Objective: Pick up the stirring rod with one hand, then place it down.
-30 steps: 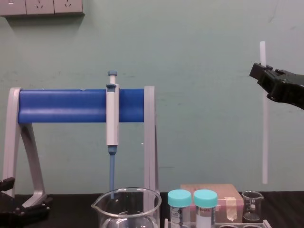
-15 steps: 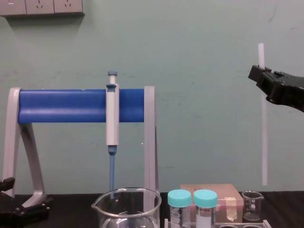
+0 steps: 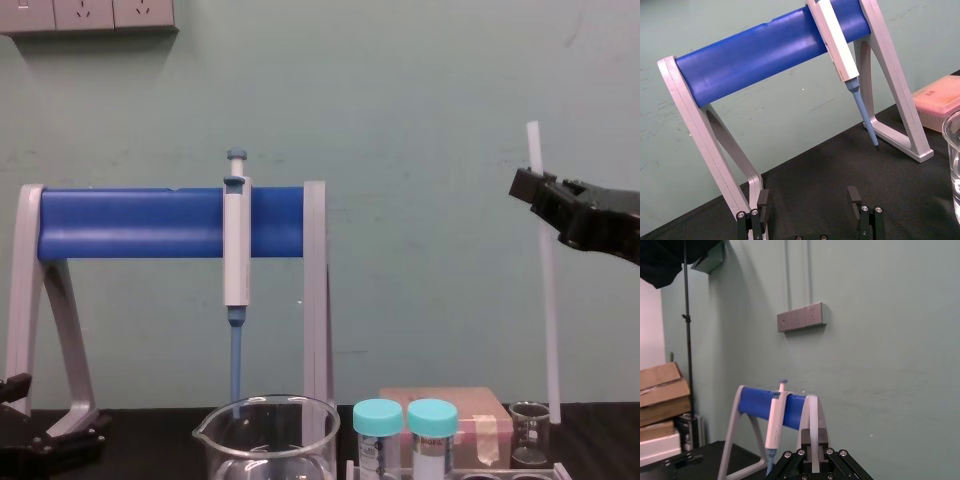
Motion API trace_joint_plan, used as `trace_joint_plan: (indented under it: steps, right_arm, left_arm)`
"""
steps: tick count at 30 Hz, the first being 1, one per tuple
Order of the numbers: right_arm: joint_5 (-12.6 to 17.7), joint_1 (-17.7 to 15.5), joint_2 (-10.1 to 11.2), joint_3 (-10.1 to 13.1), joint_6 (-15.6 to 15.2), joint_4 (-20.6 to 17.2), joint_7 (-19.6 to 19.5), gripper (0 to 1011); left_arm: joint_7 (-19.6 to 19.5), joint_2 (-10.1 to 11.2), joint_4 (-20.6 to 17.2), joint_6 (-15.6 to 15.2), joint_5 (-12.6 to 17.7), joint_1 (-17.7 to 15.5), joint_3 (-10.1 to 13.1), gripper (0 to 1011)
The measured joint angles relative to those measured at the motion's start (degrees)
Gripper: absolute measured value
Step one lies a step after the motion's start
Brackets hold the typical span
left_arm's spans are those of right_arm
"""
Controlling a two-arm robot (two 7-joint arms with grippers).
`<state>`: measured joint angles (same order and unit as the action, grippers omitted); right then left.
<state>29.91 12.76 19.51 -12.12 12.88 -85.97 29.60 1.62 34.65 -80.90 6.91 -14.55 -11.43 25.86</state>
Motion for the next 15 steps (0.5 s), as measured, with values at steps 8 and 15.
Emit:
trace_joint_plan:
  steps: [8,15]
  right_arm:
    - [2.5,1.2,1.1,-1.5,-0.8,2.8,2.5,72]
    - [3.0,2.2,1.1,-2.9,0.5,6.1,3.7,72]
  left_arm:
    - [0.0,0.0,0.0,0.0,0.0,0.0,0.0,1000]
    - [0.0,0.0,0.0,0.0,0.0,0.0,0.0,1001]
